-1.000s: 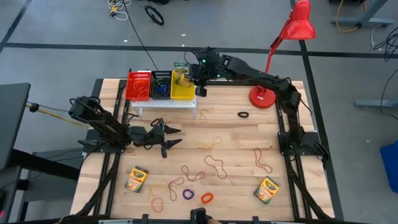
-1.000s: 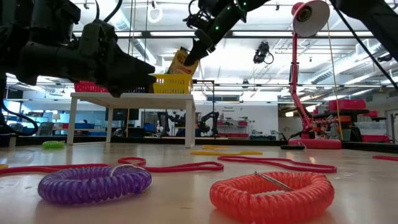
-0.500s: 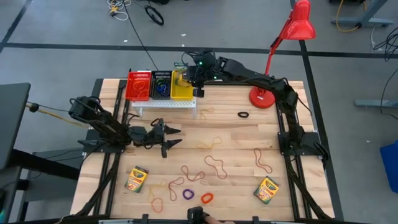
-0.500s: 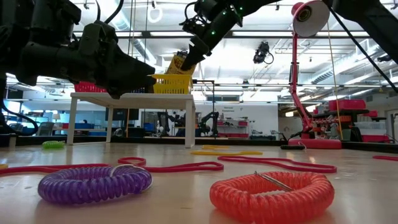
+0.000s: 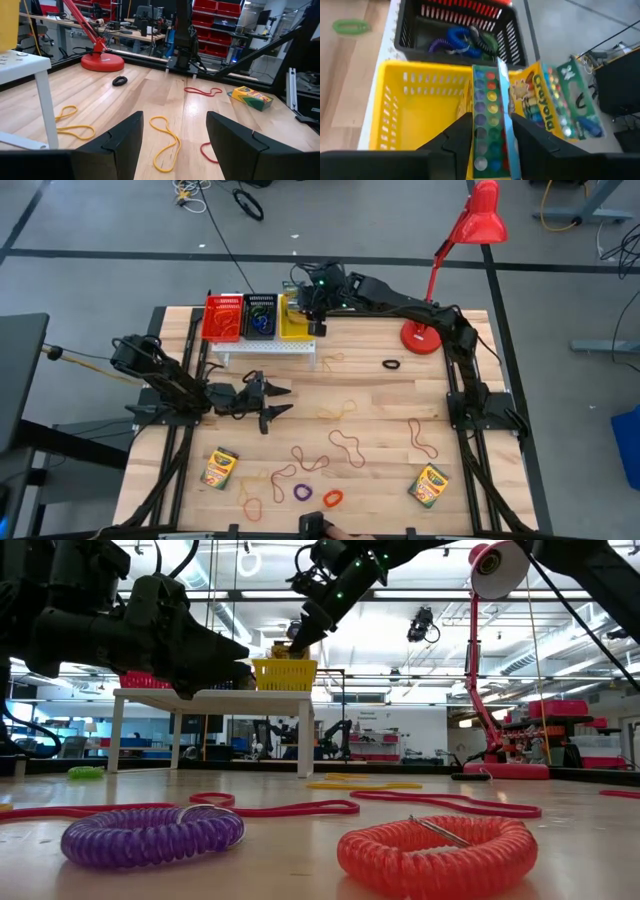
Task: Pick & Place Office Desk Supplies
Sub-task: Put the crayon box into the yellow bin on the shelf, then put the red rubber band into the red bin on the shelf
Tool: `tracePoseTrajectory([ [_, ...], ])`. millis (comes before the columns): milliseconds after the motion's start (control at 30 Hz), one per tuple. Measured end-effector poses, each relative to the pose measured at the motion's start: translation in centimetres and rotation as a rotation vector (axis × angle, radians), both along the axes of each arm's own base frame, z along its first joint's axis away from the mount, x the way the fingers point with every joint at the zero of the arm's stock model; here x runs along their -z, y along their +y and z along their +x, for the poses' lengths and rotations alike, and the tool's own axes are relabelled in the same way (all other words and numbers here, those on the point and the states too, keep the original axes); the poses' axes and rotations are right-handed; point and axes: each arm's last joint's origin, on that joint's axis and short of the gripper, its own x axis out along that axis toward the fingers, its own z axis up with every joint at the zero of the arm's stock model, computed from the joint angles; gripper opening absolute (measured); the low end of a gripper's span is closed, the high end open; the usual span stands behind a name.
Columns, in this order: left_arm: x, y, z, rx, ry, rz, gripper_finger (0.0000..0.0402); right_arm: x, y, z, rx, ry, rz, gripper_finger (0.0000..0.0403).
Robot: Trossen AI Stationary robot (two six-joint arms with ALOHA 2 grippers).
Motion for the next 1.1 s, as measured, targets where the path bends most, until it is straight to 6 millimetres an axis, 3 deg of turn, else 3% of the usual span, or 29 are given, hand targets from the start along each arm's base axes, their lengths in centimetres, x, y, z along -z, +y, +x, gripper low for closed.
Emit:
tracePoseTrajectory([
  [533,0.0,0.0,0.0,0.000,-0.001,-0.003,0.0224,-0.9,-0.2,0.6,0.006,-0.105,-0.035,0.0137],
  [767,0.0,0.0,0.0,0.000,-0.003,-0.017,0.0224,-1.5,-0.3,0.9,0.075,-0.155,-0.086,0.0173],
  [867,0.0,0.0,0.0,0.000,-0.003,-0.017,0.0224,-2.8,0.7,0.3,0.116,-0.143,-0.152,0.0178],
  [967,0.0,0.0,0.0,-0.007,-0.007,-0.029,0.0222,-4.9,2.2,-1.4,0.156,-0.099,-0.196,0.0152],
  [1100,-0.6,0.2,-0.1,-0.049,-0.052,-0.074,0.0193,-5.7,3.1,-3.8,0.142,-0.016,-0.060,0.0059],
])
